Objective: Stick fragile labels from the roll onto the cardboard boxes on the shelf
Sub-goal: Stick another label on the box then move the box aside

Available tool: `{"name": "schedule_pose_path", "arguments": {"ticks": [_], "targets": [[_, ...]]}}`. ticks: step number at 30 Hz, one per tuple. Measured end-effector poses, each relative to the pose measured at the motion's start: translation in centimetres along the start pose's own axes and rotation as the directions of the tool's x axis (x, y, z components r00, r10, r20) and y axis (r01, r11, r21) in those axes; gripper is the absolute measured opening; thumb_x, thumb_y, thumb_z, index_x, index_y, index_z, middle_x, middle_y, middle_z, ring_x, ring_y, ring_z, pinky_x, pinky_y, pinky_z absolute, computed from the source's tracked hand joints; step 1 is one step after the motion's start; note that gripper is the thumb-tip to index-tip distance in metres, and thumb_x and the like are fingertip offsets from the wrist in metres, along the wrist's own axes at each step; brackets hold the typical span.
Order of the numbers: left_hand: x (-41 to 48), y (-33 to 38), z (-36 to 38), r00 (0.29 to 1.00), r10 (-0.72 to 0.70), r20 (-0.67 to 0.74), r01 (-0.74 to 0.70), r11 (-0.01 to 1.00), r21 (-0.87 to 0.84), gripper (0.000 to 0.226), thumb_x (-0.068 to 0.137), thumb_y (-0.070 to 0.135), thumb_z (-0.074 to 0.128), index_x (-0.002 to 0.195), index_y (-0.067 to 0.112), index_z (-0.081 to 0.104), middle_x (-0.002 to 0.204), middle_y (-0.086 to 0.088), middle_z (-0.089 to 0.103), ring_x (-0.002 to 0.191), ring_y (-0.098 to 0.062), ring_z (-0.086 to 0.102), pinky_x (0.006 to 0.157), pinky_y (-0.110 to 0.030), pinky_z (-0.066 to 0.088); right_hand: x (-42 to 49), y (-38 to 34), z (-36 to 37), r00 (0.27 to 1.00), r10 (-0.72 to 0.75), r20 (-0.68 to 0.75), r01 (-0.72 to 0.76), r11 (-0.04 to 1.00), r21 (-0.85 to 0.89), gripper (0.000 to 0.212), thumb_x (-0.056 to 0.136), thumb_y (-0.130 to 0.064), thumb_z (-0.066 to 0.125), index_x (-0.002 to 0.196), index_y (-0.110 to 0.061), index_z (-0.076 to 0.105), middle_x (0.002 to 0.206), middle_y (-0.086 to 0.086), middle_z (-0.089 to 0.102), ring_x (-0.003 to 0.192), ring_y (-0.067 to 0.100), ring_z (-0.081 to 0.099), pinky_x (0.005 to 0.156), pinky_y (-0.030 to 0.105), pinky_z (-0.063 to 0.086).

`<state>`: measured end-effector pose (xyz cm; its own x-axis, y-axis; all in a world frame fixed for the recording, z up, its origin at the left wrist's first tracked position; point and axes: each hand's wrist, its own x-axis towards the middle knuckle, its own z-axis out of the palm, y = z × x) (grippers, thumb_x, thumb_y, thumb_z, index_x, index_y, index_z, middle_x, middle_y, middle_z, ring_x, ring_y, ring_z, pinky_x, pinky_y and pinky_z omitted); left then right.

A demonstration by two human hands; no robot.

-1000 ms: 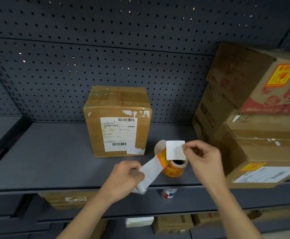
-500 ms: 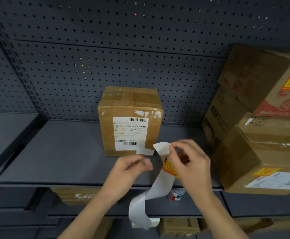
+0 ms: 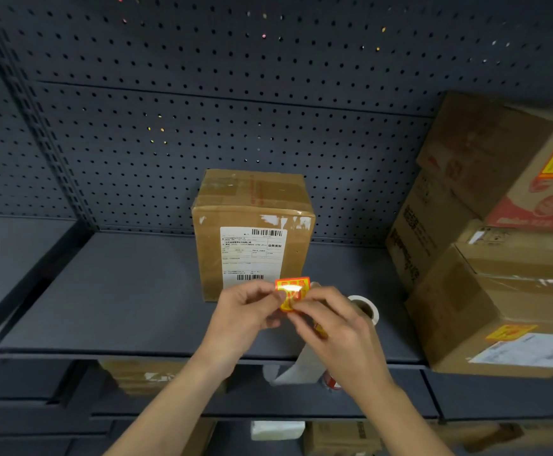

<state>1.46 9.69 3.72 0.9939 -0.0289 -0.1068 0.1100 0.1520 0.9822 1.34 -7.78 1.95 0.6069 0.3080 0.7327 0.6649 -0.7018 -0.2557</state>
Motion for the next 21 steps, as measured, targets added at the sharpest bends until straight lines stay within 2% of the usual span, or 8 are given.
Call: {"name": "schedule_pose_path", "arguments": {"ticks": [2, 4, 7, 9, 11, 15, 17, 21], "targets": [[0.2, 0.0, -0.2, 0.998, 0.069, 0.003, -0.069, 0.993, 0.099, 0.012, 0.093, 0.006, 0.066, 0.090, 0.006, 0.077, 0.089, -0.016, 0.076, 0.076, -0.015, 0.066, 0.071, -0.030, 0.056, 0.0, 0.3, -0.2, 0.997, 0.075, 0.010, -0.076, 0.995, 0.060, 0.022, 0.087, -0.036, 0.073, 0.097, -0.016, 0.077, 0.099, -0.002, 0.066, 0.083, 0.012, 0.067, 0.070, 0.030, 0.057], [0.5, 0.0, -0.3, 0.993, 0.119, -0.006, -0.117, 0.981, 0.152, 0.013, 0.093, 0.006, 0.066, 0.087, 0.009, 0.077, 0.087, -0.016, 0.076, 0.074, -0.014, 0.065, 0.067, -0.029, 0.054, 0.1, 0.2, -0.4, 0.975, 0.222, 0.025, -0.223, 0.959, 0.177, 0.034, 0.082, -0.048, 0.074, 0.099, -0.018, 0.076, 0.099, -0.005, 0.064, 0.082, 0.008, 0.064, 0.071, 0.027, 0.054], [0.6, 0.2, -0.5, 0.985, 0.170, -0.014, -0.164, 0.967, 0.196, 0.014, 0.093, 0.008, 0.067, 0.085, 0.014, 0.077, 0.083, -0.011, 0.076, 0.072, -0.011, 0.064, 0.067, -0.028, 0.053, 0.8, -0.1, -0.7, 0.870, 0.491, 0.046, -0.469, 0.795, 0.385, 0.034, 0.080, -0.050, 0.072, 0.101, -0.024, 0.075, 0.094, -0.009, 0.065, 0.081, 0.013, 0.065, 0.072, 0.033, 0.055], [0.5, 0.6, -0.4, 0.980, 0.199, 0.015, -0.197, 0.958, 0.209, 0.018, 0.093, 0.008, 0.067, 0.083, 0.019, 0.076, 0.083, -0.007, 0.076, 0.072, -0.009, 0.063, 0.068, -0.027, 0.053, 1.4, 0.0, -0.8, 0.786, 0.606, 0.121, -0.579, 0.655, 0.485, 0.019, 0.084, -0.041, 0.072, 0.099, -0.029, 0.075, 0.092, -0.007, 0.068, 0.085, 0.014, 0.068, 0.078, 0.039, 0.056], [0.4, 1.0, -0.4, 0.972, 0.233, 0.032, -0.234, 0.946, 0.226, 0.020, 0.093, 0.008, 0.068, 0.081, 0.022, 0.076, 0.082, -0.006, 0.075, 0.072, -0.007, 0.063, 0.069, -0.025, 0.053, 2.1, 0.0, -1.0, 0.761, 0.618, 0.198, -0.610, 0.578, 0.542, 0.006, 0.088, -0.026, 0.073, 0.092, -0.030, 0.075, 0.090, -0.004, 0.072, 0.086, 0.011, 0.069, 0.080, 0.034, 0.056], [0.5, 1.6, -0.6, 0.960, 0.280, 0.012, -0.270, 0.914, 0.302, 0.017, 0.093, 0.009, 0.069, 0.084, 0.021, 0.076, 0.078, 0.008, 0.075, 0.075, -0.003, 0.067, 0.074, -0.023, 0.055, 3.1, -0.2, -1.4, 0.785, 0.578, 0.224, -0.587, 0.577, 0.567, 0.009, 0.090, -0.014, 0.072, 0.086, -0.022, 0.075, 0.085, -0.003, 0.073, 0.081, 0.008, 0.067, 0.075, 0.019, 0.051], [0.8, 1.7, -0.8, 0.947, 0.321, -0.027, -0.283, 0.870, 0.403, 0.011, 0.092, 0.013, 0.070, 0.089, 0.021, 0.077, 0.084, 0.012, 0.077, 0.082, -0.004, 0.071, 0.079, -0.029, 0.058, 3.5, -0.3, -1.3, 0.807, 0.546, 0.225, -0.567, 0.608, 0.556, 0.011, 0.090, -0.011, 0.072, 0.084, -0.020, 0.075, 0.083, -0.005, 0.070, 0.078, 0.006, 0.065, 0.073, 0.015, 0.048], [1.0, 2.2, -0.8, 0.885, 0.462, -0.056, -0.335, 0.717, 0.611, 0.008, 0.092, 0.019, 0.071, 0.093, 0.023, 0.077, 0.082, 0.014, 0.075, 0.079, -0.004, 0.069, 0.075, -0.035, 0.059, 4.3, -0.5, -1.2, 0.863, 0.469, 0.189, -0.497, 0.719, 0.485, 0.011, 0.090, -0.008, 0.071, 0.084, -0.016, 0.073, 0.083, -0.011, 0.065, 0.078, 0.008, 0.062, 0.071, 0.013, 0.045]]}}
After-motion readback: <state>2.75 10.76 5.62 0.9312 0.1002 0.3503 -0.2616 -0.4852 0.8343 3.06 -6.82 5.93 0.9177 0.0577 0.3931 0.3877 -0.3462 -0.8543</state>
